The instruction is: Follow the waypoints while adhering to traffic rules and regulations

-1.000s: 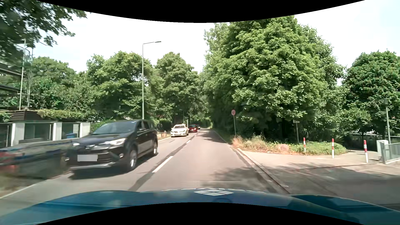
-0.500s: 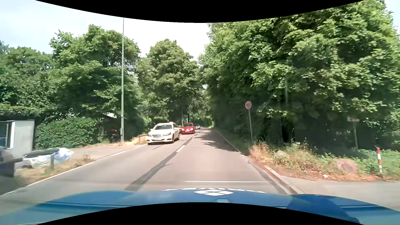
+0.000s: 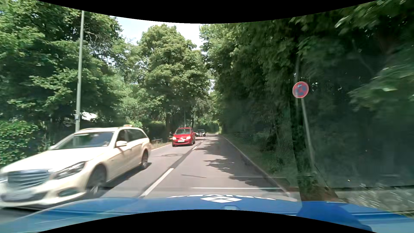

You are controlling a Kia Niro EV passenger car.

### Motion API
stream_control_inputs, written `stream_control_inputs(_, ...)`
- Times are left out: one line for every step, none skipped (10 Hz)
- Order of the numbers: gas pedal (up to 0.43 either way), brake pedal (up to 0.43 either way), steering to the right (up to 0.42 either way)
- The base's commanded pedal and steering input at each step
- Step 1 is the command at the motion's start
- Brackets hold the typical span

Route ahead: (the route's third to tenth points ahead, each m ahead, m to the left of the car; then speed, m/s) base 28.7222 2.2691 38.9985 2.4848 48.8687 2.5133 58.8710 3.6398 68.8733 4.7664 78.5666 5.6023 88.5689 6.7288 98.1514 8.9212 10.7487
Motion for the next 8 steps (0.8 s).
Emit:
stream_control_inputs(0.209,0.000,0.000)
stream_control_inputs(0.197,0.000,0.000)
stream_control_inputs(0.197,0.000,0.001)
stream_control_inputs(0.197,0.000,0.000)
stream_control_inputs(0.197,0.000,0.001)
stream_control_inputs(0.197,0.000,0.001)
stream_control_inputs(0.197,0.000,0.001)
stream_control_inputs(0.197,0.000,0.001)
